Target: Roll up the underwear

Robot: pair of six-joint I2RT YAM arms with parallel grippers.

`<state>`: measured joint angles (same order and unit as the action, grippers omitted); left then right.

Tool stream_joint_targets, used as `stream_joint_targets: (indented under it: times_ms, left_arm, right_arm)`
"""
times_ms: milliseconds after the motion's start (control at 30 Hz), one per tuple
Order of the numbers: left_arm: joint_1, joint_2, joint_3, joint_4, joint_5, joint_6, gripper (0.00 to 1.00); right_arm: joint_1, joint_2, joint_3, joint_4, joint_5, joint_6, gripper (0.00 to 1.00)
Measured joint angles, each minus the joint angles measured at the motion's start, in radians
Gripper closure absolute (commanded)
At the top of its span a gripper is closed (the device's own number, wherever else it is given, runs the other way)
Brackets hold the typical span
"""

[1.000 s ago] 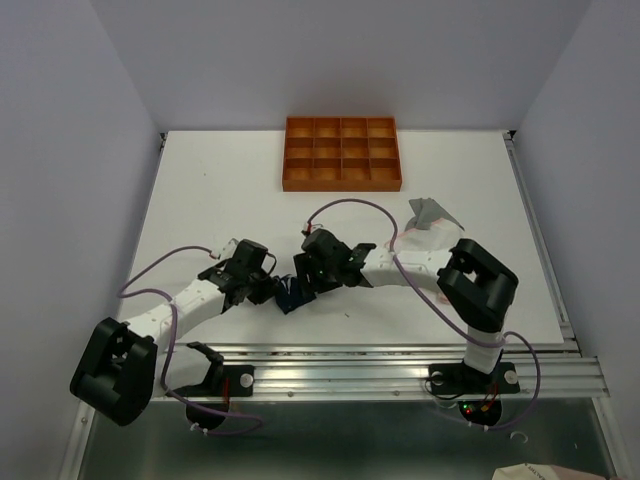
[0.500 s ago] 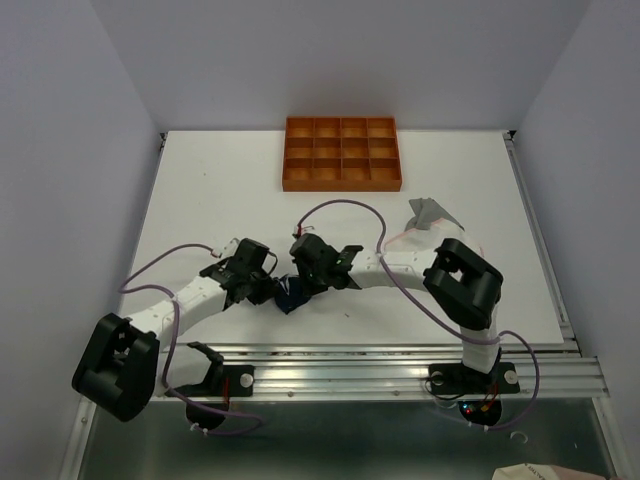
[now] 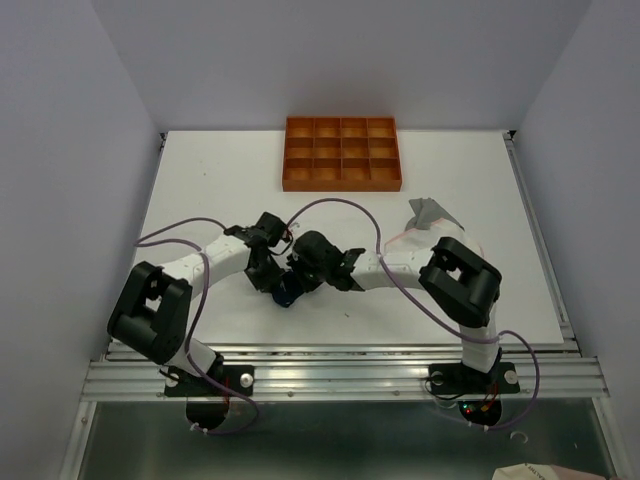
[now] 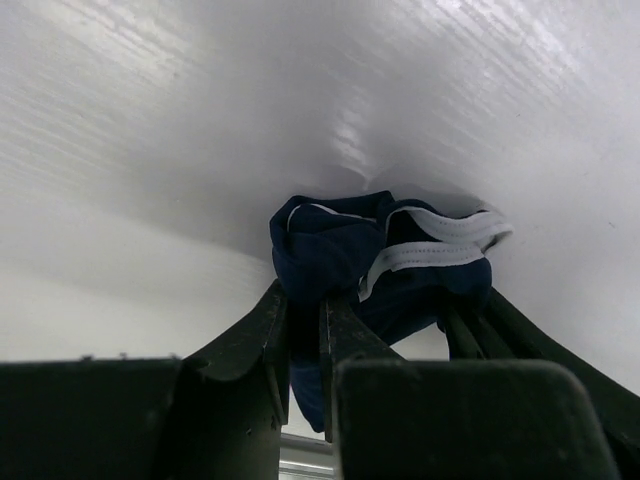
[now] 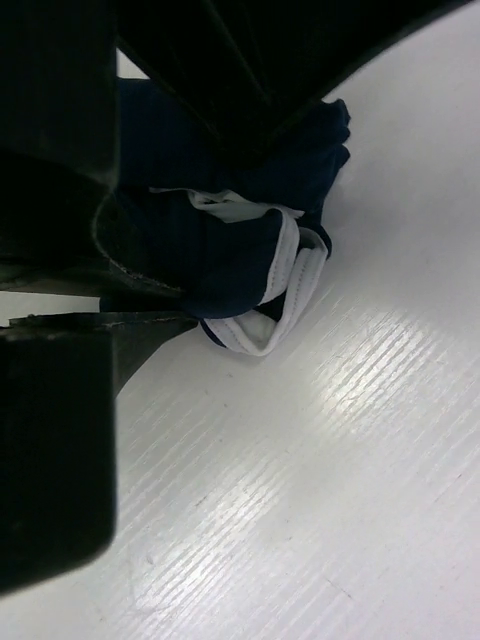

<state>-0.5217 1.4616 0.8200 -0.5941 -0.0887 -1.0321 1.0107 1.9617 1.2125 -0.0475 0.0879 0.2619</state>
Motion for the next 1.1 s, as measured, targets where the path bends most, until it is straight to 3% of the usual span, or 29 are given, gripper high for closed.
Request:
stream_joint_targets:
  times_ms: [200,333,367,500,667,933,1100]
  left_arm:
    - [0.006,0.122,0.118,-0.090,0.011,0.038,1.00]
    - [0.011,0.200,0.194,-0.166,0.018,0.046,1.00]
    - [0.011,0.211,0.206,-0.179,0.017,0.047,1.00]
    - [0.006,0.246,0.243,-0.220,0.010,0.046,1.00]
    - [0.002,0.257,0.256,-0.238,0.003,0.030,1.00]
    - [0.000,0.257,0.258,-0.253,-0.002,-0.008,1.00]
    - [-0.003,0.257,0.258,-0.260,-0.008,-0.037,1.00]
  right_arm:
    - [-0.024,-0.031,-0.115,0.179,-0.082,-0.043,0.87]
    - [-0.029,-0.031,-0.140,0.239,-0.076,-0.056,0.71]
    - [-0.032,-0.032,-0.147,0.257,-0.069,-0.059,0.61]
    - [-0.042,-0.058,-0.187,0.300,-0.067,-0.079,0.48]
    - [-0.055,-0.165,-0.238,0.301,-0.087,-0.113,0.41]
    - [-0.052,-0.405,-0.314,0.324,-0.156,-0.146,0.40]
    - [0.000,-0.436,-0.338,0.325,-0.174,-0.150,0.40]
